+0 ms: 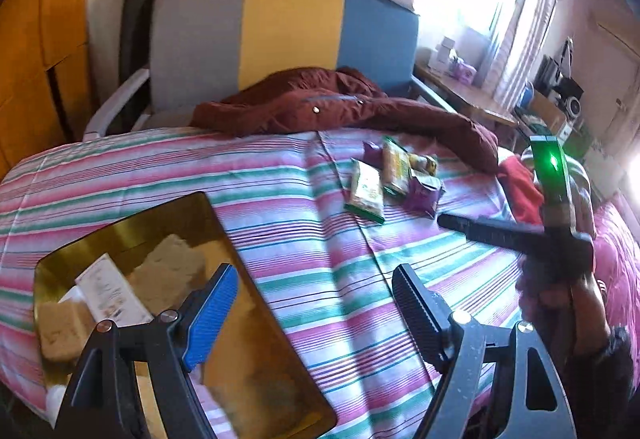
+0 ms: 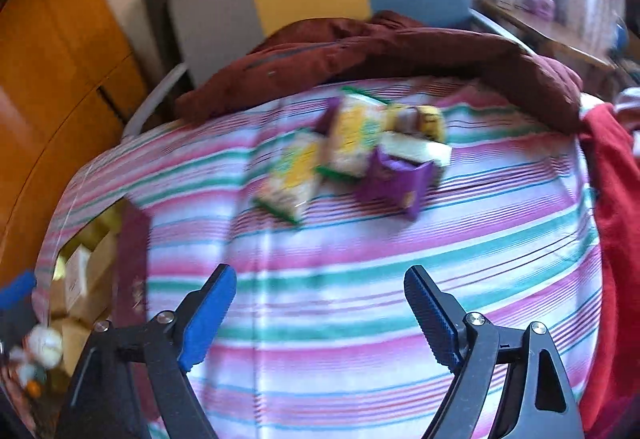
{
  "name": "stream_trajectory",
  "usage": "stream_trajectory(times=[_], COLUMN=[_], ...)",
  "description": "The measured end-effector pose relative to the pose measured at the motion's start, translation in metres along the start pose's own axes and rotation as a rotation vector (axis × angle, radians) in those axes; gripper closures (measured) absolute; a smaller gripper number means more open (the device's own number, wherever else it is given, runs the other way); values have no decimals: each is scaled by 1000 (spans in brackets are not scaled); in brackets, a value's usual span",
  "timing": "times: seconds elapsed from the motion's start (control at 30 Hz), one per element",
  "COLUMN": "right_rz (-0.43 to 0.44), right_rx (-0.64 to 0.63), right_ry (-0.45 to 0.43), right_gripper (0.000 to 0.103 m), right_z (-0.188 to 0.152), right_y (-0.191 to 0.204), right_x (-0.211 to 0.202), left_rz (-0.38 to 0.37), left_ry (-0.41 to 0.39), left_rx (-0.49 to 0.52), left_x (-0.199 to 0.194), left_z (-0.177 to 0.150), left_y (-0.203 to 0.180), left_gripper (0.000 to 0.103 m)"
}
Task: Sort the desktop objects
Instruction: 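Move both open tools back over the snack packets on the bed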
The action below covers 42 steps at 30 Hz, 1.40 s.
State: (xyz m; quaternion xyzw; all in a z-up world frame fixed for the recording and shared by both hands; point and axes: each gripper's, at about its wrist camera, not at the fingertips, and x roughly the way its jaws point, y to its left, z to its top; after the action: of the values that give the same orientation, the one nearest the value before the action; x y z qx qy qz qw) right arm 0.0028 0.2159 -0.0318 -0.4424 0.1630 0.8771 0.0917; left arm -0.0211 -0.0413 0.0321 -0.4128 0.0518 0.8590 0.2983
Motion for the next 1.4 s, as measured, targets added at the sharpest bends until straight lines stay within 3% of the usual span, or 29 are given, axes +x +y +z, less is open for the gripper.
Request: stream_trajectory(times=[0.33, 0.67, 0.77, 0.97, 1.17, 1.4], right_rz=[-69, -43, -53, 1, 22, 43], right_rx=[97, 131, 109, 95, 129, 158], right_ry=[-1, 2, 8, 21, 32, 29], right_gripper=[11, 9, 20, 25, 26, 26], right_z=[43, 44, 45, 46, 45, 45], right_y=[-58, -77, -71, -67, -74, -78], right_x=[39, 77, 80, 84, 88, 85], left_rz=[39, 70, 47, 59, 61, 78], left_ry=[74, 122, 134, 152, 163, 185], left_rx=[43, 82, 76, 113, 151, 262], left_x=[51, 98, 114, 152, 188, 217], left_z=[17, 37, 46, 62, 73, 78], left_y=[-23, -43, -49, -64, -75, -90], left_gripper=[22, 22, 23, 23, 22, 22])
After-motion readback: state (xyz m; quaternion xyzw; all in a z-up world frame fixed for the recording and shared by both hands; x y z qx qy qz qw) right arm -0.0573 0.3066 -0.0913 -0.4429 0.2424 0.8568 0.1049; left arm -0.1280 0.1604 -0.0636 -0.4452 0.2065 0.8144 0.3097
